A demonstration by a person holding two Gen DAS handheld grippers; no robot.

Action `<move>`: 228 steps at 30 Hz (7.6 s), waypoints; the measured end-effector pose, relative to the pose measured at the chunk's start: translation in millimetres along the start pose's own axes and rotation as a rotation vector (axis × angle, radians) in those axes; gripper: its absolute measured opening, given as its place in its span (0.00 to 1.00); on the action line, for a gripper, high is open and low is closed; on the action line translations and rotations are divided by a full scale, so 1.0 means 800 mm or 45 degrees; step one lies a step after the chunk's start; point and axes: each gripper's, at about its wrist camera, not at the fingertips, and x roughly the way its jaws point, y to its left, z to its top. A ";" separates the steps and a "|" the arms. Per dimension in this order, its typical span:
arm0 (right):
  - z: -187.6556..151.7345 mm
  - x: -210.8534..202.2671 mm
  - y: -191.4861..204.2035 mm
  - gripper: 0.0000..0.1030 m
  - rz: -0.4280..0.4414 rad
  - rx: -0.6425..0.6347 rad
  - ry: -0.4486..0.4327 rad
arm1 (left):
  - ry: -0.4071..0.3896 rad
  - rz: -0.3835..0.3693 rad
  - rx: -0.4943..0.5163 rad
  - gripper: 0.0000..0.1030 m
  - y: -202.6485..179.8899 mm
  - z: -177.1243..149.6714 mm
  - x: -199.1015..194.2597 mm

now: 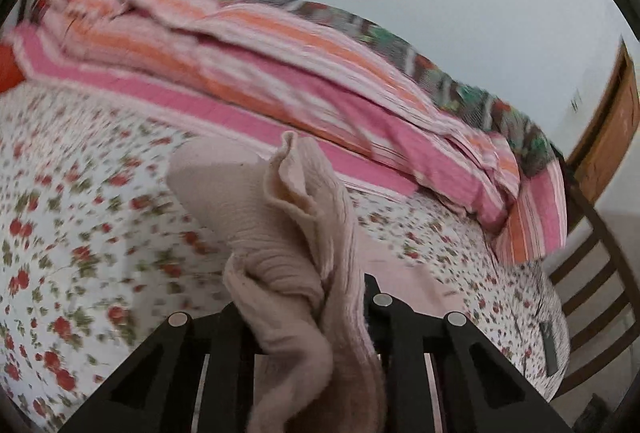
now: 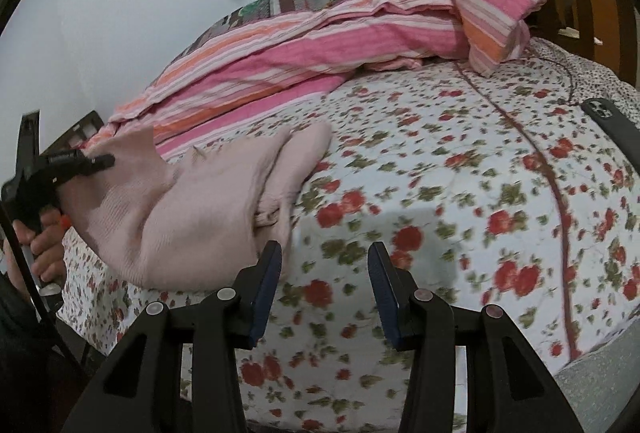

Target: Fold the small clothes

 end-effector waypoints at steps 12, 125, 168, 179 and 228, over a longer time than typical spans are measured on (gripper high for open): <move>0.008 -0.028 -0.046 0.43 -0.101 0.032 0.004 | 0.250 -0.063 0.405 0.20 -0.190 -0.125 0.086; 0.063 0.120 0.116 0.06 0.369 -0.040 0.183 | 0.152 -0.168 0.368 0.12 0.074 -0.094 -0.004; 0.110 0.202 0.185 0.30 0.000 -0.379 0.106 | 0.177 -0.243 0.259 0.35 0.069 -0.009 0.061; 0.071 0.228 0.160 0.33 -0.032 -0.376 0.010 | 0.105 -0.119 0.321 0.51 0.052 -0.042 0.098; 0.064 0.219 0.166 0.35 -0.050 -0.394 -0.038 | -0.043 -0.087 0.381 0.57 0.055 -0.061 0.088</move>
